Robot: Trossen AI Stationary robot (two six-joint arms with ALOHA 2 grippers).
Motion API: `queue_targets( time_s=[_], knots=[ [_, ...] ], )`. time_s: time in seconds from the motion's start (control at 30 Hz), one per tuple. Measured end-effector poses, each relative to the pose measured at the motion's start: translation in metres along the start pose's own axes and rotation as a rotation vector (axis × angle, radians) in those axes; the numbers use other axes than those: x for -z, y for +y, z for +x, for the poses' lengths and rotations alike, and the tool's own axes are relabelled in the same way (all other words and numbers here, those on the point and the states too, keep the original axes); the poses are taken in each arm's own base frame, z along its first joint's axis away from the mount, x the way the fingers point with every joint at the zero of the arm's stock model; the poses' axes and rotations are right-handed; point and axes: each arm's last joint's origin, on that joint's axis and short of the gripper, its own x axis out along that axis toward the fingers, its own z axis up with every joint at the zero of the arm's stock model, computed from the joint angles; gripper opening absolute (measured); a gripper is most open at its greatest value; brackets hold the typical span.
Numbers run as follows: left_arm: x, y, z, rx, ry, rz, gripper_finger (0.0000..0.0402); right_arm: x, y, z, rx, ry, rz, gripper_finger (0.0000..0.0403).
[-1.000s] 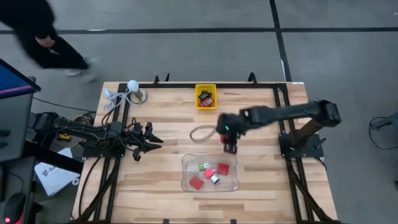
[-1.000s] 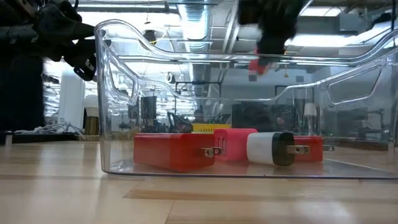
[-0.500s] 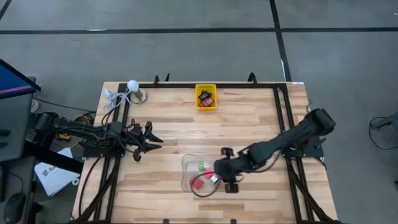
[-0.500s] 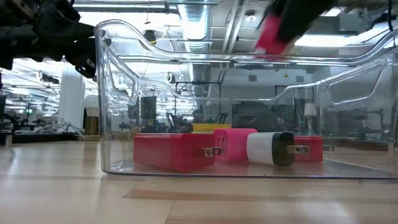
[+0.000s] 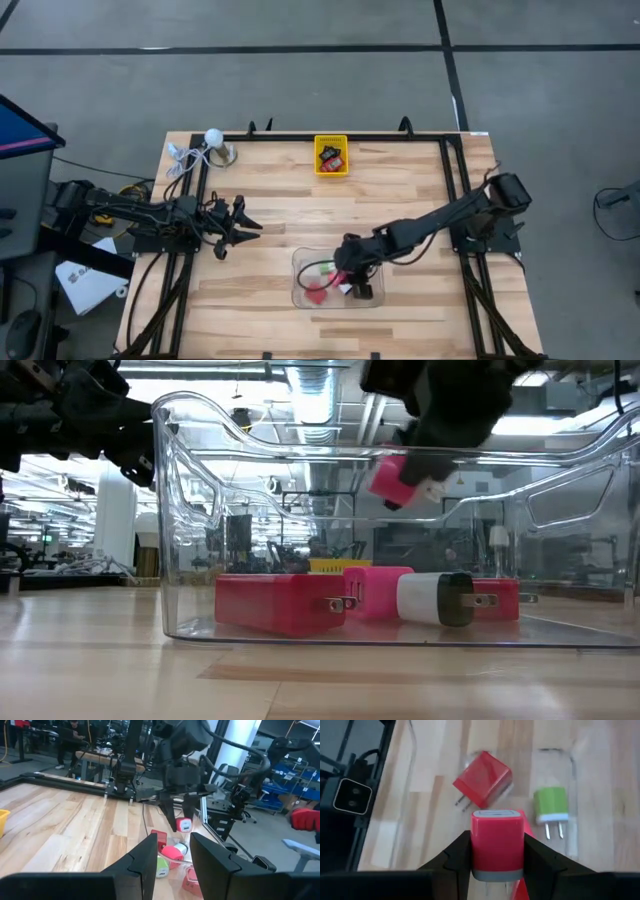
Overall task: Pick & Place Office items
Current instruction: Put the pink charger adapter into the transparent bin, then return to Home Position
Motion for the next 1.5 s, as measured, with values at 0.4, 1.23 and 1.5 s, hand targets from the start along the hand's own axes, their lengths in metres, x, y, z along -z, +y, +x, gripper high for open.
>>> queue_targets(
  time_s=[0.4, 1.23, 1.5],
  knots=[
    [0.000, 0.000, 0.000, 0.000, 0.001, 0.052, 0.0114, 0.050, -0.039, -0.033, -0.024, -0.253, 0.071, 0.0217],
    [0.008, 0.010, -0.010, -0.080, 0.116, 0.176, 0.0114, 0.121, 0.014, -0.096, -0.120, -0.725, -0.035, 0.0269],
    [0.001, 0.004, -0.030, -0.015, 0.029, 0.189, 0.0114, 0.138, 0.025, -0.094, -0.069, -0.739, -0.034, 0.0269]
  ],
)
